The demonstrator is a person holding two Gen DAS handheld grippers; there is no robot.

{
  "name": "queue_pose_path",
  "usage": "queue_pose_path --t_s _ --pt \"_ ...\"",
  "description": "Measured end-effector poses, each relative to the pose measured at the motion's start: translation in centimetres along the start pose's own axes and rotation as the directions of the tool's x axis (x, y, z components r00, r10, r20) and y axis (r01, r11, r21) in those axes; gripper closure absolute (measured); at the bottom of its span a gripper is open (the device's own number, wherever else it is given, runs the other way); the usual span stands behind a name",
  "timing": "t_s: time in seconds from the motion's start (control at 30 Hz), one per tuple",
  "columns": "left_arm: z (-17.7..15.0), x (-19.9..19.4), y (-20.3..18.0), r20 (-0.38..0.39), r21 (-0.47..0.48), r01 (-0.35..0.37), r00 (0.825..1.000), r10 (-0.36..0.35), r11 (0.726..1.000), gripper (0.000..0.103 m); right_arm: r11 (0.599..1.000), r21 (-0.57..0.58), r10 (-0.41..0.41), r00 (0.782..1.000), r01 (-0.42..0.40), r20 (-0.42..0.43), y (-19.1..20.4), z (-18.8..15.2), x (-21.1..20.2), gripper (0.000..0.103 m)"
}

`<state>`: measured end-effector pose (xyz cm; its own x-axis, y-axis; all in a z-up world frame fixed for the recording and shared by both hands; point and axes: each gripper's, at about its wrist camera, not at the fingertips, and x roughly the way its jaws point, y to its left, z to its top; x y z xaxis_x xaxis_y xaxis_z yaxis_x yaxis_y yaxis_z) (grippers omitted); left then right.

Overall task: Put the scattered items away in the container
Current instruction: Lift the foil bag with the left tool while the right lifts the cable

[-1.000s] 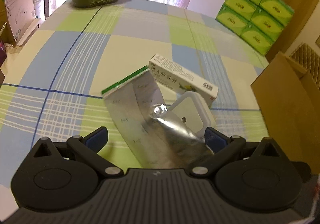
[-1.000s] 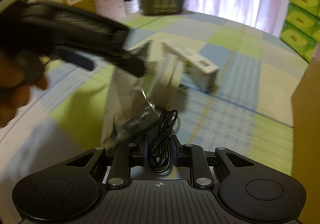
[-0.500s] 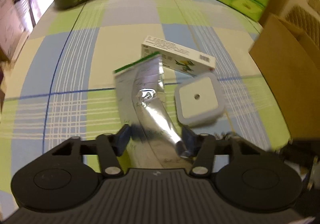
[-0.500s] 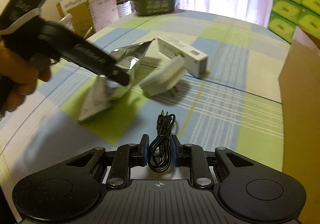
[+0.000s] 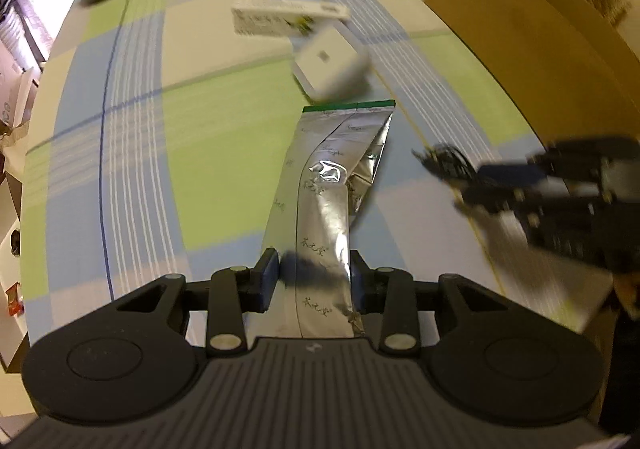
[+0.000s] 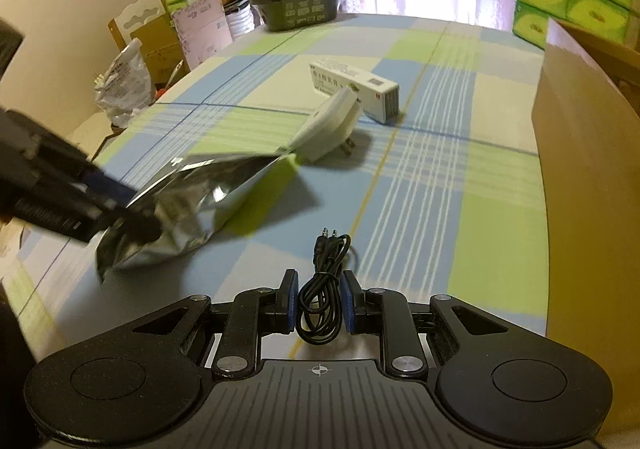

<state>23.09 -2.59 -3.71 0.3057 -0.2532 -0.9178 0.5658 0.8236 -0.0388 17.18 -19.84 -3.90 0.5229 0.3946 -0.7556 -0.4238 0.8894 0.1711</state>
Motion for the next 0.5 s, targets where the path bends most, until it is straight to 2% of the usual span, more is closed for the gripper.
queue_pose_path --t_s 0.07,0.13,0.37,0.43,0.5 --pt "-0.8 -0.5 -0.7 -0.012 0.013 0.011 1.0 -0.011 1.0 0.071 1.0 0.016 0.005 1.0 -0.005 -0.007 0.0 -0.6 -0.5 0.078" --pt "-1.2 -0.9 -1.0 -0.016 0.025 0.021 1.0 -0.02 0.999 0.057 1.0 0.025 0.005 1.0 -0.005 -0.01 -0.1 -1.2 -0.9 0.078" --pt "0.7 -0.6 -1.5 -0.018 0.09 -0.014 1.0 0.016 0.996 0.035 0.999 0.027 -0.031 1.0 0.031 0.001 -0.2 -1.7 -1.6 0.078" --pt "1.4 0.0 -1.6 -0.034 0.119 -0.017 0.999 0.021 0.993 0.026 0.999 0.021 -0.037 0.999 0.037 -0.005 -0.2 -1.7 -1.4 0.078" --pt "1.9 0.7 -1.6 -0.055 0.139 -0.019 0.998 0.027 0.99 0.026 0.999 0.019 -0.042 0.999 0.042 -0.01 -0.2 -1.7 -1.2 0.056"
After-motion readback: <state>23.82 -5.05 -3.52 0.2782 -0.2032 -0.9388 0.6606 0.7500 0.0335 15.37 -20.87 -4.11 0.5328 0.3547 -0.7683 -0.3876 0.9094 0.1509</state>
